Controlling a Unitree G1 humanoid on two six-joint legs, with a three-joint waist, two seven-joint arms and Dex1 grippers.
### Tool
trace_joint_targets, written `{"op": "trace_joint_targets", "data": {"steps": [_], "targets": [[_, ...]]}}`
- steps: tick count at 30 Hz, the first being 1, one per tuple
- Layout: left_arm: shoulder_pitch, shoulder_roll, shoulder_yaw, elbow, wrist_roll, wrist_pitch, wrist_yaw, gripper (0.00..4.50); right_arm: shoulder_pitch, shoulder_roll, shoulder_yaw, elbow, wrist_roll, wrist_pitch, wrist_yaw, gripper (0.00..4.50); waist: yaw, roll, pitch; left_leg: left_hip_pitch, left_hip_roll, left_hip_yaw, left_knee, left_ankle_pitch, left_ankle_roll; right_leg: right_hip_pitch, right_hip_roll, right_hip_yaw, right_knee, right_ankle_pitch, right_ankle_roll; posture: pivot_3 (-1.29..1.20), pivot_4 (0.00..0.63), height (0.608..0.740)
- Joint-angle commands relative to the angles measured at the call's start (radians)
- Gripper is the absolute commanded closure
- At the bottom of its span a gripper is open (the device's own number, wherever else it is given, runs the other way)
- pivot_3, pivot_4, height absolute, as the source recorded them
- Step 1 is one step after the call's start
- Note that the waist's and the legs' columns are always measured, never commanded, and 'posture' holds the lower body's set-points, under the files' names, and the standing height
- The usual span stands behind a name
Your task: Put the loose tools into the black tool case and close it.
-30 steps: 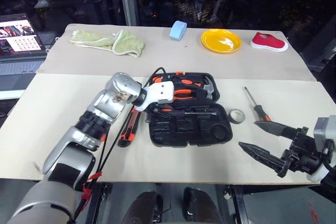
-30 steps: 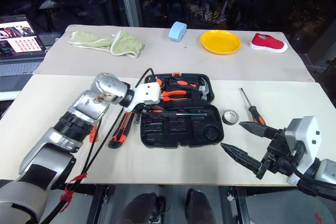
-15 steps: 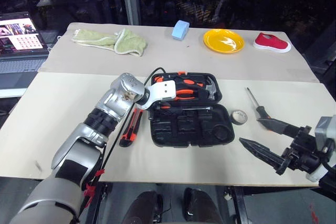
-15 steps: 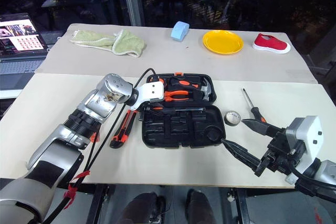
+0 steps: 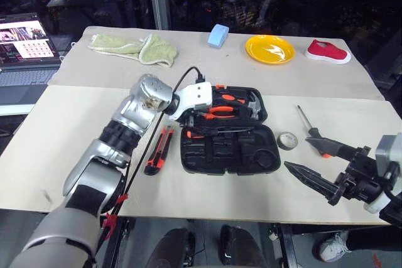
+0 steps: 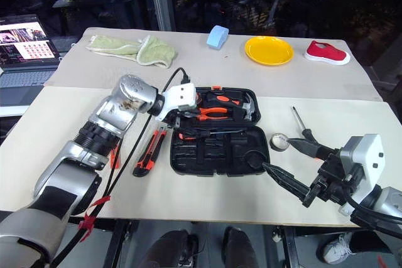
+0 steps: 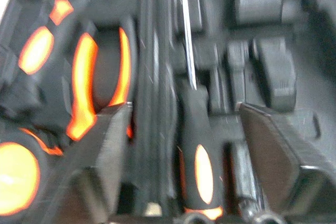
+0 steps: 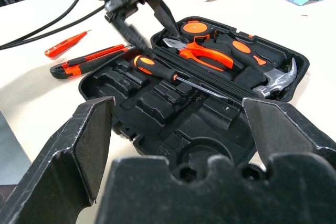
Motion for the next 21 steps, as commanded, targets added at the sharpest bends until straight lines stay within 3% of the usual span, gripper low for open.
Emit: {"op": "trace_joint_targets", "data": {"steps": [1, 4, 21], "targets": [[-0.019, -0.017, -0.018, 0.034, 0.032, -0.072, 0.008, 3.45, 0.002, -0.003, -0.006, -0.025, 0.002, -0.018, -0.013, 0.00, 0.000, 0.000, 0.000, 0.000, 0.000, 0.000, 0.000, 0.000, 0.000, 0.000, 0.000, 0.000, 0.000, 0.000, 0.000, 0.00, 0.150, 0.732], [-0.020, -0.039, -0.028, 0.057, 0.045, -0.086, 0.006, 4.47, 0.009, -0.001, -0.008, -0.033, 0.000, -0.020, -0.019, 0.00, 0.001, 0.000, 0.000, 0.000, 0.000, 0.000, 0.000, 0.000, 0.000, 0.000, 0.000, 0.000, 0.000, 0.000, 0.000, 0.00, 0.150, 0.732], [0.006, -0.086, -0.083, 0.143, 0.144, -0.177, 0.039, 4.47, 0.017, -0.005, -0.004, -0.035, -0.004, -0.028, -0.030, 0.00, 0.001, 0.000, 0.000, -0.001, 0.000, 0.000, 0.001, 0.000, 0.001, 0.000, 0.000, 0.000, 0.000, 0.000, 0.000, 0.00, 0.150, 0.732]]}}
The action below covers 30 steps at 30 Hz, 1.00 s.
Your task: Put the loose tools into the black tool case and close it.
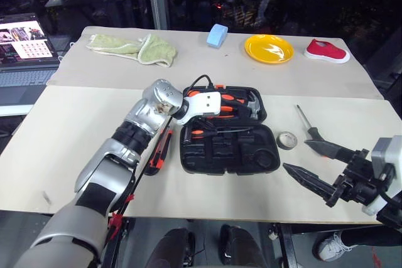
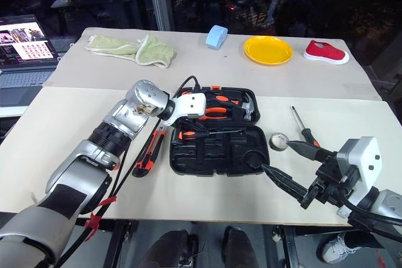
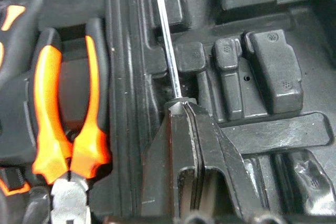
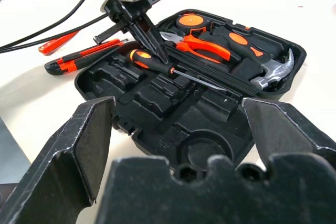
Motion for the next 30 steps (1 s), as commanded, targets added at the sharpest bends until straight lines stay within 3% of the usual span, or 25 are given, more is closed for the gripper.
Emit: {"op": "trace_joint_targets", "data": {"steps": [1, 9, 15, 18, 22, 28, 30], "targets": [[0.008, -0.007, -0.022, 0.013, 0.037, -0.048, 0.019, 4.47, -0.008, -0.006, -0.013, -0.020, -0.001, -0.027, -0.004, 0.00, 0.000, 0.000, 0.000, 0.000, 0.000, 0.000, 0.000, 0.000, 0.000, 0.000, 0.000, 0.000, 0.000, 0.000, 0.000, 0.00, 0.150, 0.732], [0.018, -0.035, -0.062, 0.086, 0.100, -0.146, 0.049, 4.47, -0.013, -0.003, -0.007, -0.017, 0.001, -0.026, -0.008, 0.00, 0.006, 0.002, -0.002, 0.004, 0.000, 0.000, 0.001, -0.001, 0.001, 0.005, 0.000, 0.000, 0.000, 0.000, 0.001, 0.00, 0.150, 0.732], [-0.017, -0.051, 0.018, 0.109, 0.040, -0.128, 0.042, 4.47, 0.004, 0.024, -0.003, -0.011, -0.028, -0.033, -0.031, 0.00, 0.005, 0.002, -0.002, 0.013, 0.000, 0.000, 0.001, -0.007, 0.008, 0.016, -0.001, 0.000, -0.002, 0.000, 0.002, 0.00, 0.150, 0.732], [-0.035, -0.028, 0.136, 0.053, -0.097, 0.009, -0.046, 3.78, 0.012, 0.052, 0.001, 0.023, -0.113, -0.045, -0.087, 0.00, 0.000, 0.002, -0.002, 0.012, 0.000, 0.000, 0.001, -0.010, 0.004, 0.015, 0.000, 0.000, -0.002, 0.000, 0.003, 0.00, 0.150, 0.732], [-0.032, 0.037, 0.258, -0.068, -0.268, 0.166, -0.171, 2.20, 0.026, 0.084, -0.041, 0.093, -0.192, -0.030, -0.165, 0.00, -0.007, 0.002, -0.002, 0.007, 0.000, 0.000, 0.001, -0.001, 0.002, 0.008, 0.000, 0.000, 0.000, 0.000, 0.002, 0.00, 0.150, 0.732], [0.025, 0.172, 0.401, -0.395, -0.575, 0.499, -0.311, 0.05, 0.135, 0.045, -0.198, 0.263, -0.227, -0.023, -0.077, 0.00, -0.005, 0.005, -0.003, 0.001, -0.001, 0.001, 0.001, 0.000, 0.000, -0.001, 0.001, 0.000, 0.002, 0.000, 0.002, 0.00, 0.150, 0.732], [0.049, 0.203, 0.417, -0.477, -0.630, 0.558, -0.306, 0.02, 0.142, 0.011, -0.223, 0.325, -0.242, -0.028, -0.037, 0.00, -0.005, 0.006, -0.004, 0.003, -0.001, 0.001, 0.001, 0.000, 0.000, 0.001, 0.001, 0.001, 0.001, 0.000, 0.002, 0.00, 0.150, 0.732]]}}
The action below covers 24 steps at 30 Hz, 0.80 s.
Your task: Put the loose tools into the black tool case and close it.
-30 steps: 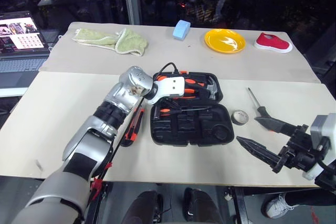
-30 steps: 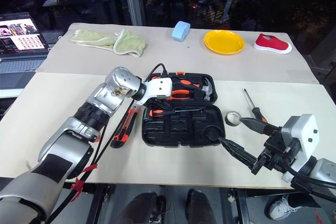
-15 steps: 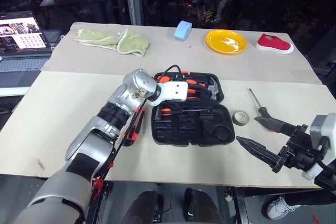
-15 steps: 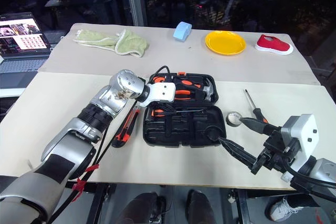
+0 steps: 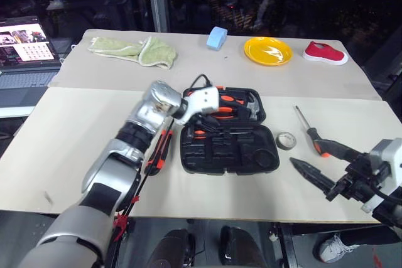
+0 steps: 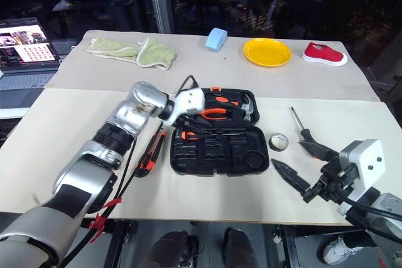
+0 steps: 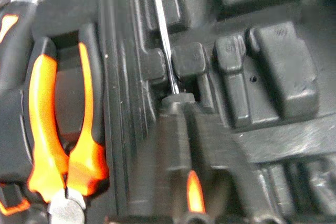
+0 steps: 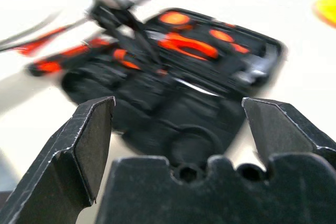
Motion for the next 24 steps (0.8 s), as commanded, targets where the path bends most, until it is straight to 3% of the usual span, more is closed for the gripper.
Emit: {"op": "trace_joint_targets", "data": {"steps": [1, 5, 11, 18, 24], "targets": [[0.034, 0.041, 0.042, -0.167, -0.128, 0.124, 0.000, 0.02, 0.002, -0.062, -0.075, 0.098, -0.030, -0.016, 0.076, 0.00, -0.001, 0.000, 0.000, 0.002, 0.000, 0.000, 0.000, 0.000, 0.000, 0.002, 0.000, 0.000, -0.001, 0.000, 0.000, 0.00, 0.150, 0.732], [0.067, 0.058, 0.060, -0.260, -0.189, 0.182, 0.056, 0.02, -0.087, -0.139, -0.019, 0.225, -0.061, -0.020, 0.123, 0.00, -0.006, 0.001, 0.001, 0.011, 0.000, 0.000, 0.000, -0.004, -0.008, 0.014, 0.000, 0.001, -0.002, 0.000, 0.000, 0.00, 0.150, 0.732], [0.101, 0.058, 0.069, -0.341, -0.235, 0.200, 0.145, 0.02, -0.317, -0.183, 0.200, 0.373, -0.155, -0.047, 0.120, 0.00, -0.026, 0.001, 0.001, 0.019, 0.001, 0.000, -0.001, -0.005, -0.006, 0.021, 0.000, 0.001, -0.002, -0.003, 0.005, 0.00, 0.150, 0.732], [0.116, 0.080, 0.068, -0.394, -0.253, 0.185, 0.213, 0.02, -0.572, -0.140, 0.437, 0.533, -0.288, -0.083, 0.070, 0.00, -0.026, 0.002, 0.001, 0.015, 0.001, 0.000, -0.002, -0.002, -0.011, 0.015, 0.000, 0.001, 0.000, 0.000, -0.001, 0.00, 0.150, 0.732], [0.129, 0.109, 0.064, -0.421, -0.249, 0.166, 0.242, 0.02, -0.721, -0.094, 0.550, 0.703, -0.386, -0.086, 0.029, 0.00, -0.023, 0.004, 0.001, 0.013, 0.000, 0.000, -0.003, -0.002, -0.011, 0.013, 0.000, 0.001, -0.002, 0.000, -0.001, 0.00, 0.150, 0.732]]}}
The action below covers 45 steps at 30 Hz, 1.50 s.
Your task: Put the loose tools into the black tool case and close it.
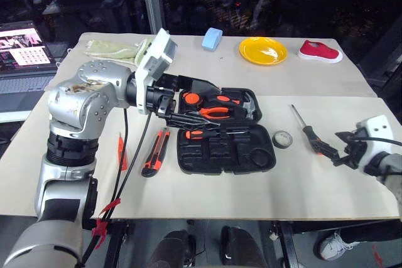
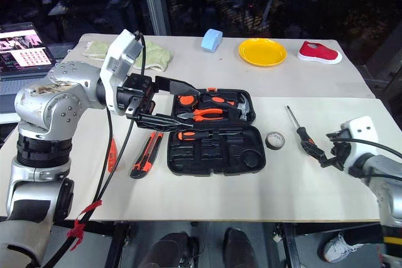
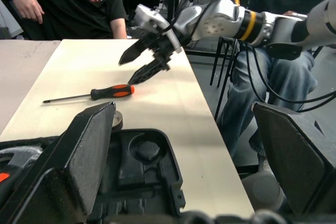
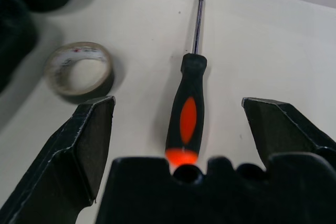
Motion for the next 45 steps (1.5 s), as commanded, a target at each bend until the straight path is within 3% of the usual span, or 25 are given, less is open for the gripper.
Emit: {"op": "trace_joint_targets", "data": {"steps": [1, 3, 6, 14, 19, 22, 26, 29, 35, 45], "targets": [[-0.001, 0.025, 0.018, -0.042, -0.017, -0.022, 0.019, 0.02, -0.087, 0.013, 0.045, 0.112, -0.062, -0.005, -0.026, 0.00, -0.002, 0.000, 0.000, 0.000, 0.000, 0.000, 0.000, 0.000, 0.000, 0.000, 0.000, 0.000, 0.000, 0.000, 0.000, 0.00, 0.150, 0.732], [-0.004, 0.030, 0.018, -0.043, -0.019, -0.024, 0.026, 0.02, -0.116, 0.021, 0.065, 0.166, -0.081, -0.004, -0.028, 0.00, -0.003, 0.000, 0.000, 0.000, 0.000, 0.000, 0.000, 0.000, 0.000, 0.000, 0.000, 0.000, 0.000, 0.000, 0.000, 0.00, 0.150, 0.732], [-0.007, 0.035, 0.017, -0.042, -0.020, -0.026, 0.032, 0.00, -0.143, 0.036, 0.067, 0.218, -0.096, -0.048, -0.022, 0.71, -0.004, 0.001, 0.000, 0.000, 0.000, 0.000, -0.001, 0.000, -0.001, 0.000, 0.000, 0.000, 0.000, 0.000, 0.000, 0.00, 0.150, 0.732], [-0.003, 0.046, -0.001, -0.028, -0.001, -0.059, 0.024, 0.00, -0.123, 0.047, 0.040, 0.193, -0.090, -0.059, -0.012, 3.41, -0.005, 0.001, 0.000, 0.001, 0.000, 0.000, -0.001, 0.000, -0.001, 0.001, 0.001, 0.000, 0.000, 0.000, 0.000, 0.00, 0.150, 0.732], [-0.008, 0.053, -0.013, -0.009, 0.012, -0.087, 0.019, 0.00, -0.123, 0.040, -0.062, 0.041, 0.010, -0.004, -0.001, 3.46, -0.005, 0.003, 0.001, 0.001, 0.000, 0.000, -0.001, 0.000, -0.001, 0.000, 0.001, 0.000, 0.000, 0.000, 0.000, 0.00, 0.150, 0.732], [-0.013, 0.060, -0.021, 0.014, 0.025, -0.109, 0.005, 0.00, -0.161, -0.022, -0.017, -0.199, 0.161, -0.005, 0.241, 3.46, -0.013, 0.007, 0.004, 0.001, 0.000, 0.000, -0.001, 0.000, -0.001, 0.000, 0.001, 0.000, 0.000, 0.000, 0.000, 0.00, 0.150, 0.732], [-0.030, 0.057, -0.038, 0.048, 0.041, -0.144, -0.008, 0.00, -0.234, -0.091, 0.140, -0.263, 0.152, -0.038, 0.450, 3.46, -0.026, 0.009, 0.005, 0.002, 0.001, 0.000, -0.001, 0.001, -0.001, 0.001, 0.002, 0.000, 0.000, 0.000, 0.000, 0.00, 0.150, 0.732], [-0.041, 0.050, -0.048, 0.064, 0.049, -0.158, -0.010, 0.00, -0.324, -0.091, 0.274, -0.221, 0.073, -0.128, 0.560, 3.46, -0.019, 0.004, 0.005, 0.002, 0.002, -0.002, -0.001, 0.000, -0.001, 0.003, 0.002, -0.002, -0.001, 0.000, 0.000, 0.00, 0.150, 0.732], [-0.042, 0.049, -0.060, 0.050, 0.046, -0.158, -0.010, 0.00, -0.498, -0.032, 0.503, 0.054, -0.143, -0.399, 0.740, 3.46, -0.012, 0.003, 0.006, -0.002, -0.001, -0.001, 0.002, -0.001, 0.002, -0.002, -0.001, -0.003, -0.001, 0.001, 0.002, 0.00, 0.150, 0.732], [-0.040, 0.066, -0.055, 0.039, 0.046, -0.155, 0.000, 0.00, -0.614, 0.034, 0.545, 0.341, -0.273, -0.566, 0.776, 3.46, -0.012, 0.003, 0.006, -0.012, -0.002, -0.001, 0.001, 0.002, -0.002, -0.015, 0.000, -0.003, 0.001, 0.001, 0.000, 0.00, 0.150, 0.732]]}}
